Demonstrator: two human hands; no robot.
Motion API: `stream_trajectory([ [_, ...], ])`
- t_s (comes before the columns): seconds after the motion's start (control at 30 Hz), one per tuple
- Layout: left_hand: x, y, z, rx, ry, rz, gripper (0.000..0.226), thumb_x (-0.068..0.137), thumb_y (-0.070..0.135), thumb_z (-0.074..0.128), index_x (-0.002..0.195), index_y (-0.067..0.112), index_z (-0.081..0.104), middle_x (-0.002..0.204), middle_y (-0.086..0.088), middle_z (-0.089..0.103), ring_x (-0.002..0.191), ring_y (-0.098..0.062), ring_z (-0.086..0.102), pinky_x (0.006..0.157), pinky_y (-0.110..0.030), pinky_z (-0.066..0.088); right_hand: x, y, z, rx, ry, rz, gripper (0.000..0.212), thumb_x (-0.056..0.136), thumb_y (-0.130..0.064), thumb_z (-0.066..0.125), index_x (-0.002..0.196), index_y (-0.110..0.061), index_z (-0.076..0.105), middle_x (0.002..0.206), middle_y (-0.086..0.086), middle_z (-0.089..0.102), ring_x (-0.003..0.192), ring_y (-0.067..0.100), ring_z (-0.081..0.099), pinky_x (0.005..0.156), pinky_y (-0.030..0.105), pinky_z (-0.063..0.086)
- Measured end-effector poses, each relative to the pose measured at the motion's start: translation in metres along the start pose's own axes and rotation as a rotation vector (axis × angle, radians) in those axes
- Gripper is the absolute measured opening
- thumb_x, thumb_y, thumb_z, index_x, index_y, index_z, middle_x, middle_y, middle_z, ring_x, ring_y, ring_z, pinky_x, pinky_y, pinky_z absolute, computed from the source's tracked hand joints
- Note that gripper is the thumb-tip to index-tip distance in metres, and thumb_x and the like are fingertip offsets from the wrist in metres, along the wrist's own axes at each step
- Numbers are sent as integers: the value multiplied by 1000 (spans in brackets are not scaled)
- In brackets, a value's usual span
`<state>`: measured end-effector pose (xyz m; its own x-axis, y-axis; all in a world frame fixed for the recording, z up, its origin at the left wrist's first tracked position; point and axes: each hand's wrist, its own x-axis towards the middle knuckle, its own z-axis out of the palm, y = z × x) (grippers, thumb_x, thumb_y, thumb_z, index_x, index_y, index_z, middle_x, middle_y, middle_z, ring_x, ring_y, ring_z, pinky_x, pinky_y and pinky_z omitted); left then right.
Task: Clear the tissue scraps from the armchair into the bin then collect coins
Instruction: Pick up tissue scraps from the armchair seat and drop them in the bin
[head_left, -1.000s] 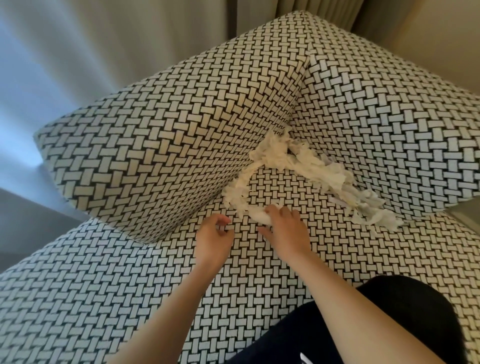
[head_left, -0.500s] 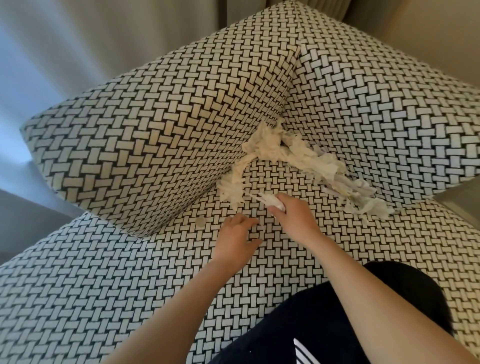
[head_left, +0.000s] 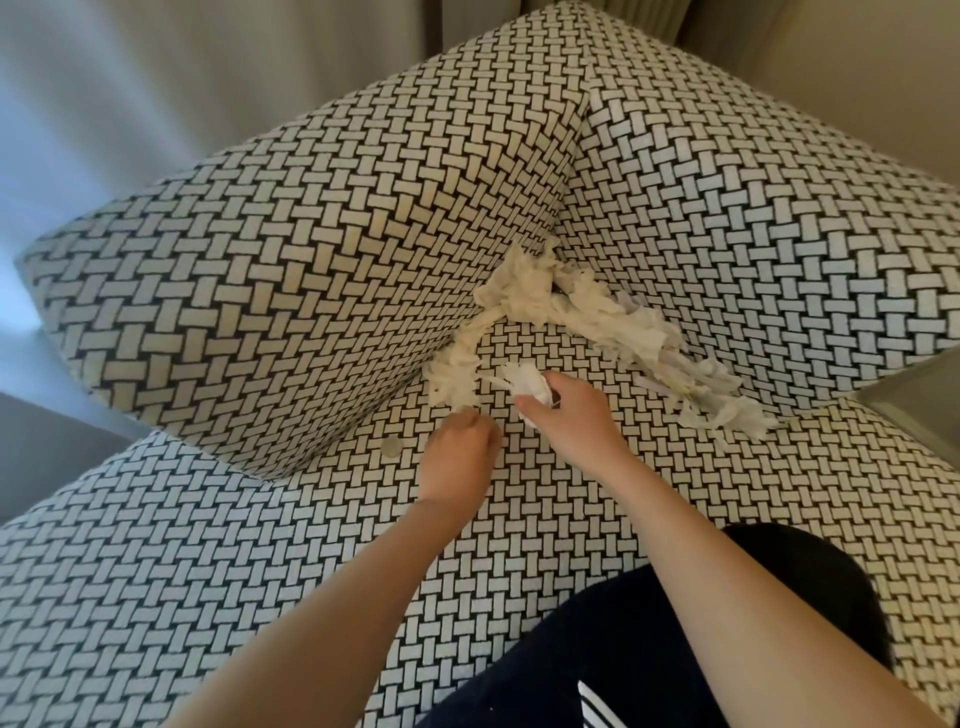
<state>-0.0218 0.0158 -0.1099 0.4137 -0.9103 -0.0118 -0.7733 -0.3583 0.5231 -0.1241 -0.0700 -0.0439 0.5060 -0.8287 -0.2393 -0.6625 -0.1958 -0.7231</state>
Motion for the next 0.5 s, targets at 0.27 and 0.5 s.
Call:
stream_trajectory([
  [0.27, 21, -29, -20, -377, 376, -561, 11, 90, 21, 59, 95, 14, 65, 118, -2, 52, 116, -18, 44, 89, -23, 35, 11, -7, 5, 146, 100, 72, 17, 95, -21, 53, 107, -13, 60, 92, 6, 64, 82, 24, 60, 63, 23, 46],
  [0.5, 66, -21, -9, -484, 111, -726, 17, 88, 31, 57, 71, 33, 53, 101, 1, 64, 107, -25, 55, 94, -44, 46, 18, -6, 5, 157, 86, 116, 24, 95, -21, 53, 116, -10, 58, 100, 6, 63, 96, 24, 61, 73, 27, 45],
])
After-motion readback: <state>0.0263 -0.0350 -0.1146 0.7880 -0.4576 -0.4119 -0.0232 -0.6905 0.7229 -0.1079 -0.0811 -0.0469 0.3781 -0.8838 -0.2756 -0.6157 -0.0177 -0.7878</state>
